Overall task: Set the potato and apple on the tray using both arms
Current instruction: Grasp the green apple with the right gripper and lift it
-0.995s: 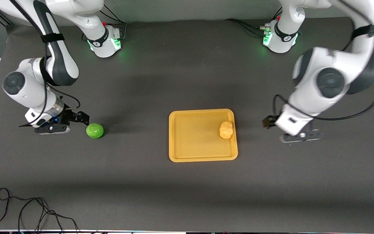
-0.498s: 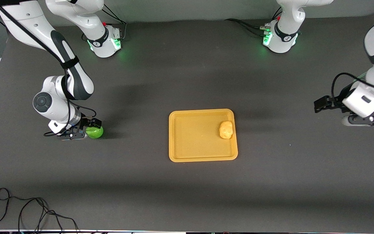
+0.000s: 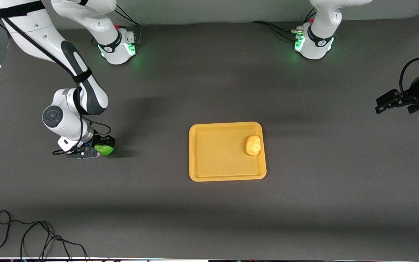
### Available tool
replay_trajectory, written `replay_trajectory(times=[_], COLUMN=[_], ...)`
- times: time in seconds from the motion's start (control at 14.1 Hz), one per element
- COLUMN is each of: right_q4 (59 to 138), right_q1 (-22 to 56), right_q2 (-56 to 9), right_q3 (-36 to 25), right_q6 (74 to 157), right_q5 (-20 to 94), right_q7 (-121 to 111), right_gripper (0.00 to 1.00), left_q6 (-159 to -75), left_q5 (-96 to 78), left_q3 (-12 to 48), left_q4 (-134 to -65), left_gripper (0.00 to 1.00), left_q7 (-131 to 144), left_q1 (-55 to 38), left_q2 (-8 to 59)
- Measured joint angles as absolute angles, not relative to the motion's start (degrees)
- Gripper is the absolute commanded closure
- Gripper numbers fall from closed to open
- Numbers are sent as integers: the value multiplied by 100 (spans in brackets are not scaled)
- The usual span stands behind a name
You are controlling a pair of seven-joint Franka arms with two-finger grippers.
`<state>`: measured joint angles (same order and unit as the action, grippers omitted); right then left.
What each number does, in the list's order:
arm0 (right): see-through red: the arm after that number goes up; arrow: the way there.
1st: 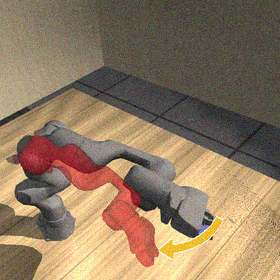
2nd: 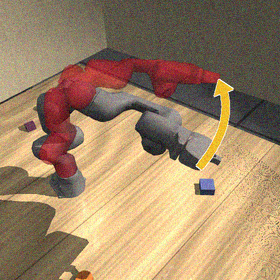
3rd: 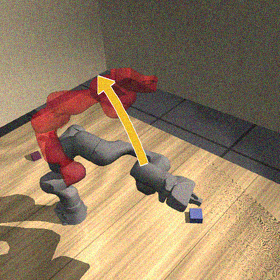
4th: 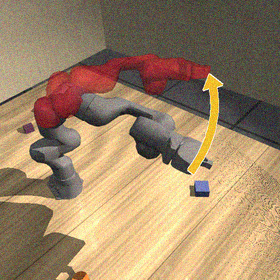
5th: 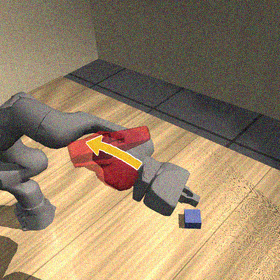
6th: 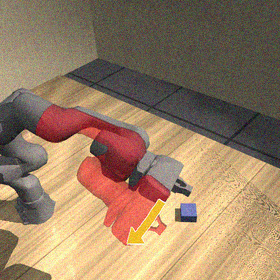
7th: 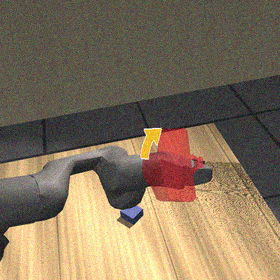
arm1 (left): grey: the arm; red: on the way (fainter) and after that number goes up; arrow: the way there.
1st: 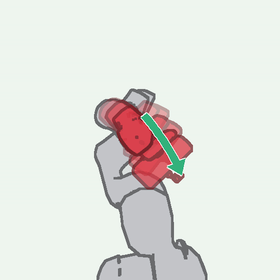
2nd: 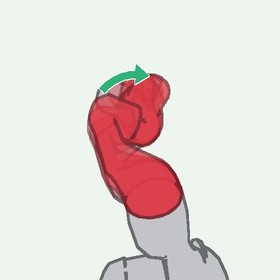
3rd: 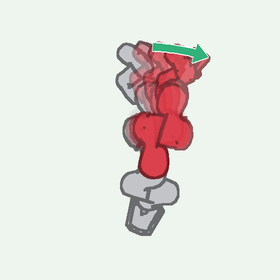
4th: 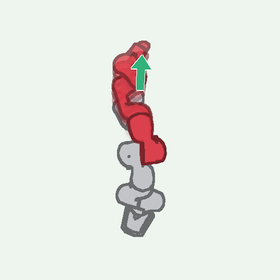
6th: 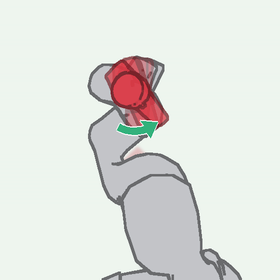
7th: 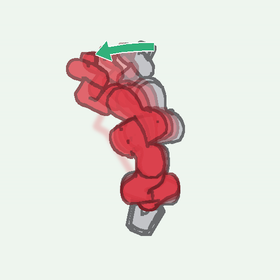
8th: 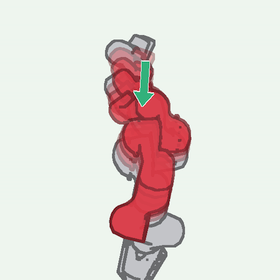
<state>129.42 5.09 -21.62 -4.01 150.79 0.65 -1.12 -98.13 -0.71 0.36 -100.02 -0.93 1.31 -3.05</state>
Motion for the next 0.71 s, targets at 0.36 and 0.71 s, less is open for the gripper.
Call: replay_trajectory(times=[0.36, 0.71], right_q4=[12433, 10998], right_q1=[684, 1998], right_q2=[-2013, -1865], right_q3=[-356, -298], right_q6=[14243, 12749], right_q5=[66, 178], right_q7=[-84, 1325], right_gripper=[58, 58], left_q6=[-9750, -9740], left_q5=[-69, -71], left_q3=[-18, -19], left_q4=[-9994, -10006], left_gripper=[0, 0], left_q7=[-107, -131], left_q1=[140, 136], left_q2=[-512, -467])
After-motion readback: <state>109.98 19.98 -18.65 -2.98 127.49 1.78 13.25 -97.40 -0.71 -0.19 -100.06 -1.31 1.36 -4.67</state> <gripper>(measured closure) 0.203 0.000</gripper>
